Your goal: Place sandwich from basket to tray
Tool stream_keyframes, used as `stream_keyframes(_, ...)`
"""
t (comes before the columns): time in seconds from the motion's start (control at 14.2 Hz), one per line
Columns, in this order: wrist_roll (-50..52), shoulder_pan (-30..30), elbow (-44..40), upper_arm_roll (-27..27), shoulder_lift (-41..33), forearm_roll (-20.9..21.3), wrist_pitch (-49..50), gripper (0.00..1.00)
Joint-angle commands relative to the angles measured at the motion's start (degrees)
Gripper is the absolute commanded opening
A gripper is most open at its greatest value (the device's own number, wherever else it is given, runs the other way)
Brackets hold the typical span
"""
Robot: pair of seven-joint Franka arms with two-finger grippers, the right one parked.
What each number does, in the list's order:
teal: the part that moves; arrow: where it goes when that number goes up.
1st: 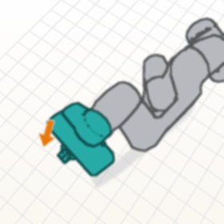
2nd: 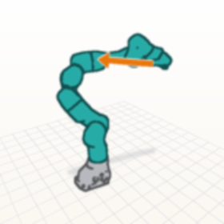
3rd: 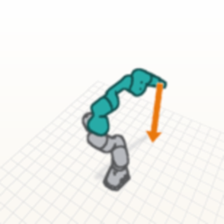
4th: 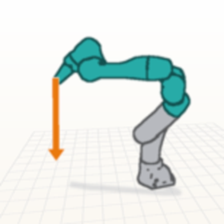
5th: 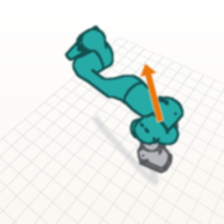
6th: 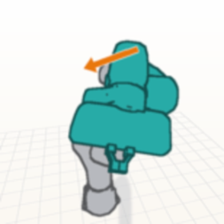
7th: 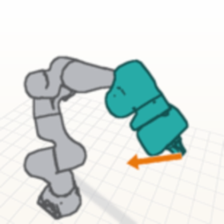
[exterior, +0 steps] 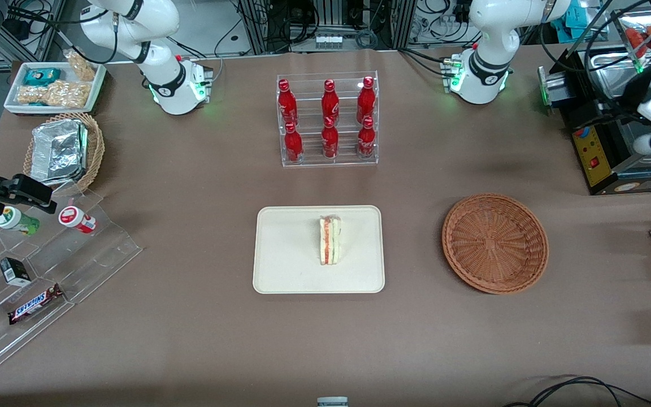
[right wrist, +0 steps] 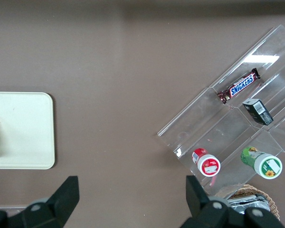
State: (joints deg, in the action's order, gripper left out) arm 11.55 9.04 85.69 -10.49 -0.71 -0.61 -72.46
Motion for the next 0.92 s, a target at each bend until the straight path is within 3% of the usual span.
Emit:
stream_keyframes(0.0, -0.7, 2.5, -1.4, -0.6, 0.8, -2.3, -1.0, 1.0)
stream_keyframes(0.21, -0.8, 1.3, -0.6, -0.8, 1.4, -1.2, -8.9, 1.0)
stream_keyframes(0.35, -0.6, -2.6, -0.4, -0.8, 1.4, 4.0, -9.7, 1.0)
stream_keyframes(0.42, -0.7, -3.0, -0.3, -0.9, 1.2, 4.5, -9.8, 1.0)
stream_keyframes(0.85, -0.5, -3.1, 0.6, -0.9, 0.9, 2.3, -11.6, 1.0)
